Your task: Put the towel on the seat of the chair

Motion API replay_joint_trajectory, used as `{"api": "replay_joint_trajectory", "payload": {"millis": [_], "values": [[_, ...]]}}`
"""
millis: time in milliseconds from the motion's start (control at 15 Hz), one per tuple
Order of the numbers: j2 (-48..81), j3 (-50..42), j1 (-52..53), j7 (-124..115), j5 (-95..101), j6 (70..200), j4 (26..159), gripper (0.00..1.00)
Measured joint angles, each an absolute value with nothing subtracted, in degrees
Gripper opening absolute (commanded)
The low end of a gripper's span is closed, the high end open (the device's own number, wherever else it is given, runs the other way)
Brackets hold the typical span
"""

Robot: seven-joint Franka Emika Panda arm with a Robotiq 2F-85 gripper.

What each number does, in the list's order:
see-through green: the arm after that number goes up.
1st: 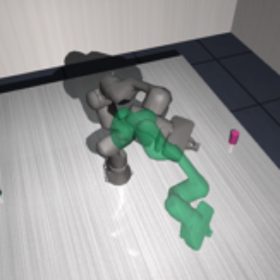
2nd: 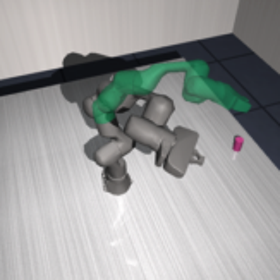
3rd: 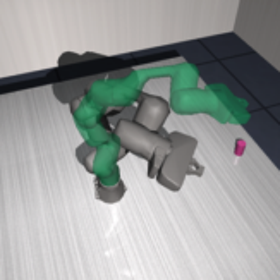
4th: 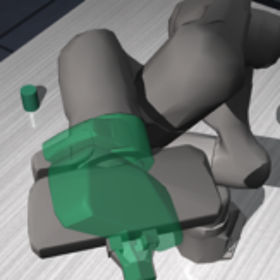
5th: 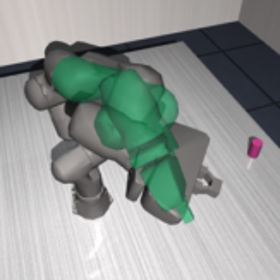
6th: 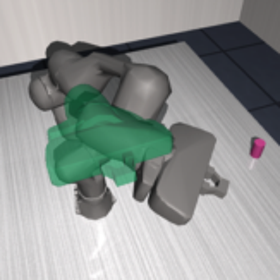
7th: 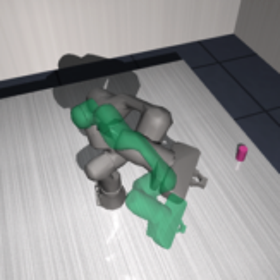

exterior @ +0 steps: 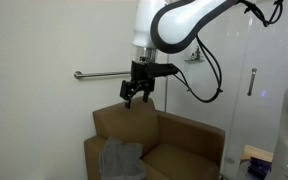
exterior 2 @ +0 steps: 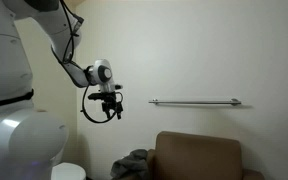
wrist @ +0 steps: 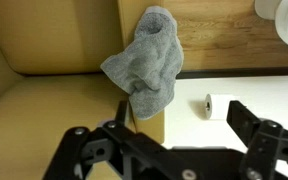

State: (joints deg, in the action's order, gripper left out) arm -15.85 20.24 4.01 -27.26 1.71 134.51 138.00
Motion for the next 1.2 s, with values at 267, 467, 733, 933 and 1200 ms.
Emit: {"api": "replay_joint_trajectory", "payload": {"millis": [267, 467, 733, 933, 1200], "values": [[-15.85, 20.24, 4.02, -27.26, 1.71, 134.51, 138.00, 1.00], [-15.85, 20.24, 4.02, -27.26, 1.71, 134.51, 138.00, 1.00], [-15.85, 20.24, 4.01, -27.26, 1.71, 134.51, 138.00, 1.00], [-15.81, 19.96, 4.30, -27.26, 1.88, 134.51, 137.96, 1.00], [-14.29, 20.71, 4.58, -31.37, 8.29, 134.50, 135.27, 1.00]]}}
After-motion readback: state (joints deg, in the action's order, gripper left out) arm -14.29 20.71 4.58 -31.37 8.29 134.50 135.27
